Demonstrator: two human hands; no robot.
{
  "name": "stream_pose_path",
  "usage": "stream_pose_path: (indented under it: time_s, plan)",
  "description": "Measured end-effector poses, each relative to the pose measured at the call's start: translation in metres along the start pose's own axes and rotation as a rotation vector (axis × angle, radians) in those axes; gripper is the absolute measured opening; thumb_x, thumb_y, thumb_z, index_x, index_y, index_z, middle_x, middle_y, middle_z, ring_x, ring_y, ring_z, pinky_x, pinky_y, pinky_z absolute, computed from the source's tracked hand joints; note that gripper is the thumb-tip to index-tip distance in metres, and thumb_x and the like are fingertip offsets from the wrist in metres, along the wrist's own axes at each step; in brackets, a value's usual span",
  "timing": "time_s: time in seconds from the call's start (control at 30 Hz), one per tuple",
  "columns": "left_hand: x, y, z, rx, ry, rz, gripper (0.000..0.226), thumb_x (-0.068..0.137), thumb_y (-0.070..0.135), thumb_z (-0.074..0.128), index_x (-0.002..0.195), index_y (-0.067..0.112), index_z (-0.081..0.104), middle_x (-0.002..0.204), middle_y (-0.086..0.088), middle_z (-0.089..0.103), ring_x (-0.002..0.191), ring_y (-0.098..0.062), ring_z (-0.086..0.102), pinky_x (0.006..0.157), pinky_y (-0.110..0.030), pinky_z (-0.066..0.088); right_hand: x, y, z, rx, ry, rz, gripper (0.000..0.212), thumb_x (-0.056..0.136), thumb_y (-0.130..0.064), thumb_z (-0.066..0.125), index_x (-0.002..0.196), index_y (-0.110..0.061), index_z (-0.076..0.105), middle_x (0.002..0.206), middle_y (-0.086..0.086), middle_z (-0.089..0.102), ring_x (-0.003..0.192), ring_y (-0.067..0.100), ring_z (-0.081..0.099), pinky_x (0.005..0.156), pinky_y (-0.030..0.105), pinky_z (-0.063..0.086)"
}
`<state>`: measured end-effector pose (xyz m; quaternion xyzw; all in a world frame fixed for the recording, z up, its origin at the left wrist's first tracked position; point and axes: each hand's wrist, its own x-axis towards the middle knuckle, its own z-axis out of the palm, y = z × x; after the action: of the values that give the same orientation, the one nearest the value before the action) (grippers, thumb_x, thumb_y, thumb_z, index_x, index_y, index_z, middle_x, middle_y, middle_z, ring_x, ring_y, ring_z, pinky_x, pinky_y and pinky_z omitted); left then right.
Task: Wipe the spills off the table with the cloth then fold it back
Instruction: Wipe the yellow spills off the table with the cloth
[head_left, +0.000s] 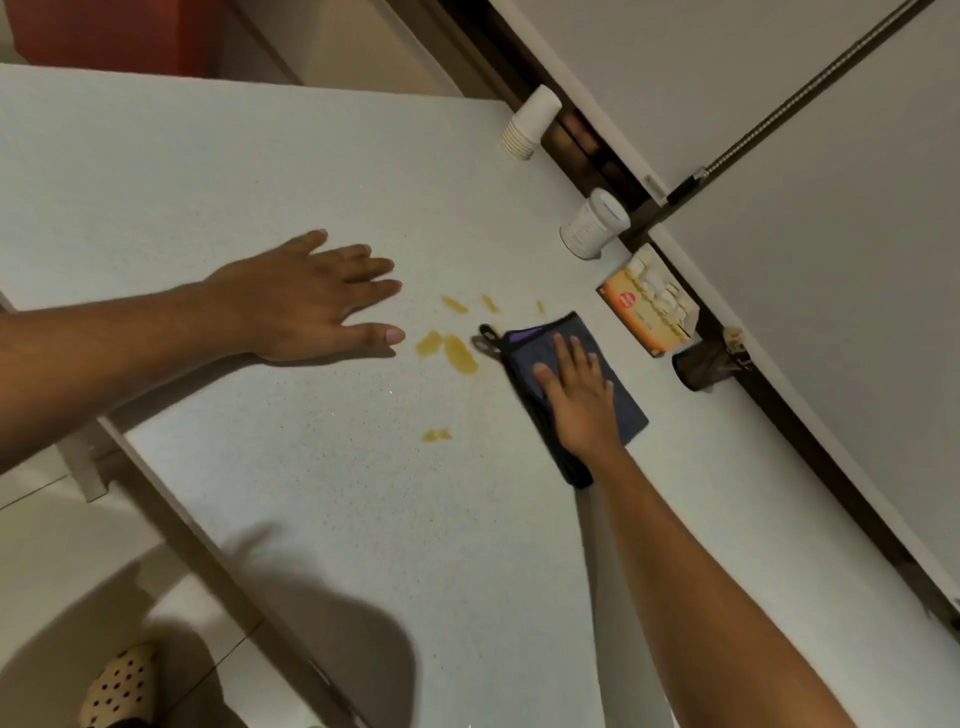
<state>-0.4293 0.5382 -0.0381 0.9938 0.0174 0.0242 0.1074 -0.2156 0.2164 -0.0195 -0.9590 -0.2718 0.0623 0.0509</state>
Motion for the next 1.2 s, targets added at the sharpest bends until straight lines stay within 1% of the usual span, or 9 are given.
stream_pose_path:
  time_s: [0.07, 0.13, 0.27, 0.43, 0.7, 0.9, 0.97, 1.1, 1.2]
  plan:
    - [0.000, 0.000, 0.001, 0.008, -0.002, 0.009, 0.106, 0.087, 0.092, -0.008, 0.172, 0.031, 0.010, 0.182, 0.004, 0.006, 0.167, -0.014, 0.001, 0.135, -0.048, 0.002, -0.039, 0.009, 0.011, -0.003, -0.002, -0.104, 0.078, 0.096, -0.082, 0.009, 0.165, -0.046, 0.006, 0.177, -0.014, 0.003, 0.163, 0.015, -0.003, 0.127, 0.050, -0.002]
    - [-0.001, -0.001, 0.003, 0.022, -0.003, 0.000, 0.106, 0.086, 0.093, -0.006, 0.172, 0.032, 0.009, 0.182, 0.006, 0.006, 0.167, -0.013, 0.000, 0.134, -0.047, 0.002, -0.066, 0.042, 0.010, -0.013, -0.014, -0.136, 0.072, 0.100, -0.077, 0.016, 0.166, -0.046, 0.010, 0.176, -0.015, 0.006, 0.163, 0.013, -0.002, 0.128, 0.046, -0.001]
    - [0.000, 0.000, 0.002, 0.097, 0.021, 0.016, 0.108, 0.087, 0.093, -0.007, 0.171, 0.029, 0.013, 0.182, 0.003, 0.010, 0.167, -0.016, 0.004, 0.133, -0.049, 0.009, -0.099, 0.119, -0.020, 0.051, 0.004, 0.178, 0.063, 0.109, -0.054, 0.034, 0.167, -0.033, 0.017, 0.177, -0.004, 0.010, 0.164, 0.022, 0.005, 0.129, 0.058, 0.003]
    - [-0.003, 0.004, 0.001, 0.142, 0.039, 0.022, 0.108, 0.088, 0.091, -0.006, 0.171, 0.025, 0.019, 0.181, -0.001, 0.016, 0.166, -0.020, 0.011, 0.131, -0.052, 0.014, -0.167, 0.119, -0.006, 0.042, 0.051, 0.364, 0.065, 0.108, -0.061, 0.027, 0.166, -0.039, 0.009, 0.178, -0.003, 0.005, 0.164, 0.024, 0.002, 0.129, 0.059, 0.002]
    - [-0.006, 0.010, -0.005, 0.131, 0.013, -0.006, 0.113, 0.086, 0.094, -0.004, 0.171, 0.024, 0.018, 0.181, 0.000, 0.014, 0.167, -0.021, 0.010, 0.133, -0.055, 0.011, -0.150, 0.001, 0.023, 0.018, 0.057, 0.076, 0.081, 0.092, -0.081, 0.007, 0.166, -0.045, 0.004, 0.177, -0.013, -0.001, 0.163, 0.016, -0.006, 0.129, 0.053, -0.004]
    - [-0.022, 0.026, -0.021, 0.187, 0.085, -0.019, 0.109, 0.090, 0.087, -0.001, 0.167, 0.018, 0.032, 0.179, -0.011, 0.022, 0.162, -0.029, 0.026, 0.130, -0.060, 0.013, -0.092, 0.009, 0.003, -0.005, -0.006, 0.027, 0.070, 0.104, -0.068, 0.024, 0.167, -0.040, 0.011, 0.178, -0.008, 0.003, 0.164, 0.020, -0.002, 0.129, 0.061, 0.002]
    - [-0.035, 0.039, -0.022, 0.143, 0.075, -0.070, 0.112, 0.088, 0.089, -0.002, 0.168, 0.017, 0.029, 0.179, -0.011, 0.019, 0.164, -0.029, 0.023, 0.131, -0.062, 0.008, -0.090, 0.006, 0.002, 0.004, 0.000, 0.050, 0.068, 0.106, -0.066, 0.025, 0.167, -0.040, 0.010, 0.178, -0.008, 0.003, 0.164, 0.022, -0.002, 0.128, 0.061, 0.001]
    - [-0.071, 0.074, -0.004, 0.037, 0.013, -0.153, 0.119, 0.081, 0.093, -0.009, 0.170, 0.019, 0.018, 0.182, -0.006, 0.006, 0.168, -0.024, 0.004, 0.131, -0.063, 0.003, -0.132, -0.013, 0.013, 0.025, 0.004, 0.007, 0.076, 0.098, -0.076, 0.015, 0.166, -0.044, 0.008, 0.178, -0.010, 0.002, 0.164, 0.021, -0.004, 0.129, 0.060, -0.001]
    - [-0.091, 0.081, 0.003, 0.039, 0.038, -0.171, 0.116, 0.084, 0.092, -0.009, 0.170, 0.020, 0.017, 0.182, -0.007, 0.006, 0.168, -0.025, 0.003, 0.132, -0.061, 0.005, -0.201, -0.002, 0.026, 0.023, -0.002, -0.138, 0.073, 0.096, -0.082, 0.009, 0.163, -0.054, 0.003, 0.176, -0.018, -0.001, 0.163, 0.013, -0.008, 0.128, 0.050, -0.006]
